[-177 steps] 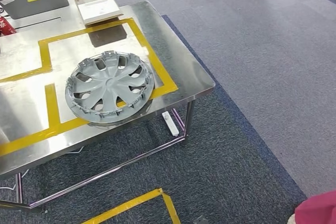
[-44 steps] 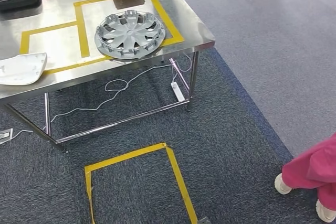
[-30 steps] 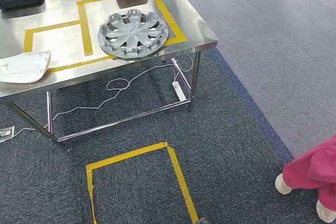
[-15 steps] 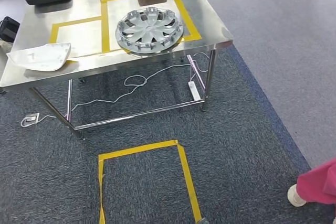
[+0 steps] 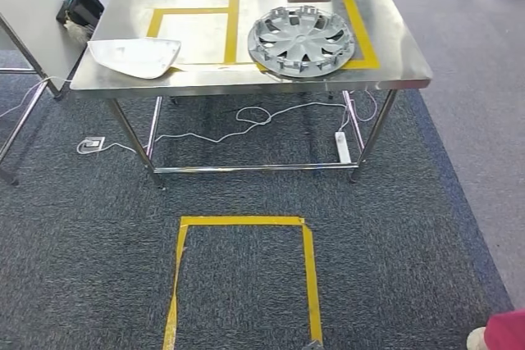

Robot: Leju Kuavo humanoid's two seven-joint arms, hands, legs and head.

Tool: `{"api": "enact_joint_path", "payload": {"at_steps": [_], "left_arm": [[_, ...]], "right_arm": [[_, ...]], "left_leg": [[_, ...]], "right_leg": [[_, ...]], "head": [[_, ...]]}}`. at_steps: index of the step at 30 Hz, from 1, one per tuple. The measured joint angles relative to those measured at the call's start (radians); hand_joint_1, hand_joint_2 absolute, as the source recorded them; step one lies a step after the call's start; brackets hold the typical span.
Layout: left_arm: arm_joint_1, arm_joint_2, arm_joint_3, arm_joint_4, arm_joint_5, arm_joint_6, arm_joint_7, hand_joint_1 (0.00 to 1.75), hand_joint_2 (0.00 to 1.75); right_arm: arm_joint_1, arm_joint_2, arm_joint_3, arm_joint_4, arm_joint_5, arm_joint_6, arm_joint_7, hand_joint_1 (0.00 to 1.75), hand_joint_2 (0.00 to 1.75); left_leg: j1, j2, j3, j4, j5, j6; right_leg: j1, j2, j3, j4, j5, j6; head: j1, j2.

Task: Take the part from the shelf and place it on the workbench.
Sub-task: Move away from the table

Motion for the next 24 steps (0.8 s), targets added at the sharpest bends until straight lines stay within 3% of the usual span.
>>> {"api": "enact_joint_path", "payload": {"at_steps": [2,4,5,6,7,9,10,11,13,15,17,19,20,21,22,24], "left_arm": [[-0.002,-0.003,-0.003,0.0,-0.001,0.0,0.0,0.0,0.0],[-0.001,-0.008,-0.007,0.0,-0.004,0.0,0.0,0.0,0.0],[0.001,-0.01,-0.008,0.0,-0.006,0.0,0.001,0.0,0.0],[0.002,-0.01,-0.009,0.0,-0.007,0.0,0.002,0.0,0.0],[0.003,-0.011,-0.009,0.0,-0.008,0.0,0.004,0.0,0.0],[0.002,-0.012,-0.01,0.0,-0.009,0.0,0.006,0.0,0.0],[0.002,-0.012,-0.01,0.0,-0.009,0.0,0.007,0.0,0.0],[0.003,-0.013,-0.011,0.0,-0.009,0.0,0.007,0.0,0.0],[0.007,-0.012,-0.01,0.0,-0.01,0.0,0.007,0.0,0.0],[0.01,-0.008,-0.009,0.0,-0.01,-0.001,0.008,0.0,0.0],[0.008,-0.009,-0.01,-0.001,-0.011,-0.002,0.009,0.0,0.0],[0.007,-0.014,-0.017,-0.001,-0.013,-0.003,0.01,0.0,0.0],[0.009,-0.017,-0.021,-0.002,-0.016,-0.004,0.011,0.0,0.0],[0.01,-0.018,-0.024,-0.003,-0.018,-0.005,0.013,0.0,0.0],[0.011,-0.019,-0.027,-0.004,-0.019,-0.006,0.015,0.0,0.0],[0.009,-0.021,-0.029,-0.01,-0.02,-0.008,0.02,0.0,0.0]], "right_arm": [[0.0,-0.001,0.0,0.0,-0.001,0.002,-0.001,0.0,0.0],[0.003,-0.002,0.0,0.0,-0.002,0.004,-0.002,0.0,0.0],[0.004,-0.003,0.0,0.0,-0.003,0.004,-0.002,0.0,0.0],[0.005,-0.003,0.0,0.0,-0.003,0.005,-0.002,0.0,0.0],[0.005,-0.004,0.0,0.0,-0.003,0.005,-0.002,0.0,0.0],[0.003,-0.006,0.0,0.0,-0.003,0.005,-0.003,0.0,0.0],[0.001,-0.007,0.0,0.0,-0.003,0.005,-0.004,0.0,0.0],[0.0,-0.008,0.0,0.0,-0.003,0.005,-0.004,0.0,0.0],[-0.001,-0.009,0.0,0.0,-0.004,0.005,-0.005,0.0,0.0],[0.0,-0.009,0.0,0.0,-0.004,0.005,-0.005,0.0,0.0],[0.002,-0.009,0.0,0.0,-0.005,0.005,-0.007,0.0,0.0],[0.007,-0.01,0.0,0.0,-0.008,0.005,-0.008,0.0,0.0],[0.009,-0.01,0.0,0.0,-0.009,0.006,-0.008,0.0,0.0],[0.01,-0.01,0.0,0.0,-0.011,0.006,-0.009,0.0,0.0],[0.01,-0.01,0.0,0.0,-0.012,0.007,-0.01,0.0,0.0],[0.009,-0.012,0.0,0.001,-0.015,0.007,-0.013,0.0,0.0]], "left_leg": [[0.002,-0.023,-0.006,-0.001,0.004,0.008],[0.0,-0.05,-0.014,-0.001,0.009,0.012],[-0.001,-0.064,-0.017,-0.001,0.012,0.012],[-0.003,-0.08,-0.02,-0.001,0.015,0.012],[-0.004,-0.095,-0.022,-0.001,0.018,0.011],[-0.005,-0.121,-0.026,0.0,0.025,0.006],[-0.004,-0.132,-0.029,0.0,0.028,0.002],[-0.003,-0.143,-0.031,-0.001,0.031,-0.004],[0.001,-0.162,-0.036,-0.004,0.039,-0.016],[0.0,-0.129,-0.052,0.021,0.02,-0.026],[-0.001,-0.066,-0.099,0.122,-0.044,-0.036],[0.007,-0.04,-0.151,0.242,-0.1,-0.048],[0.012,-0.036,-0.159,0.268,-0.105,-0.053],[0.016,-0.032,-0.148,0.256,-0.091,-0.058],[0.019,-0.024,-0.119,0.21,-0.066,-0.063],[0.021,0.02,-0.038,0.077,-0.016,-0.069]], "right_leg": [[-0.004,0.061,-0.054,0.115,-0.061,0.009],[-0.005,0.077,-0.112,0.23,-0.104,0.009],[-0.004,0.079,-0.119,0.242,-0.099,0.007],[-0.003,0.083,-0.106,0.212,-0.075,0.002],[-0.003,0.094,-0.075,0.15,-0.039,-0.005],[-0.002,0.144,-0.006,0.012,0.011,-0.021],[-0.001,0.161,0.014,-0.028,0.021,-0.026],[0.001,0.168,0.022,-0.045,0.021,-0.029],[0.002,0.144,0.026,-0.051,0.028,-0.035],[-0.002,0.118,0.034,-0.063,0.04,-0.046],[-0.005,0.089,0.036,-0.07,0.047,-0.052],[-0.005,0.059,0.034,-0.071,0.047,-0.052],[-0.006,0.044,0.033,-0.07,0.046,-0.05],[-0.007,0.029,0.033,-0.07,0.044,-0.048],[-0.009,0.015,0.034,-0.069,0.042,-0.043],[-0.007,-0.011,0.036,-0.063,0.031,-0.029]], "head": [[0.002,0.0],[0.002,0.0],[0.002,0.0],[0.002,0.0],[0.002,0.0],[0.001,0.0],[0.002,0.0],[0.002,0.0],[0.003,0.0],[-0.001,0.0],[-0.006,0.0],[-0.008,0.0],[-0.008,0.0],[-0.008,0.0],[-0.008,0.0],[-0.01,0.0]]}}
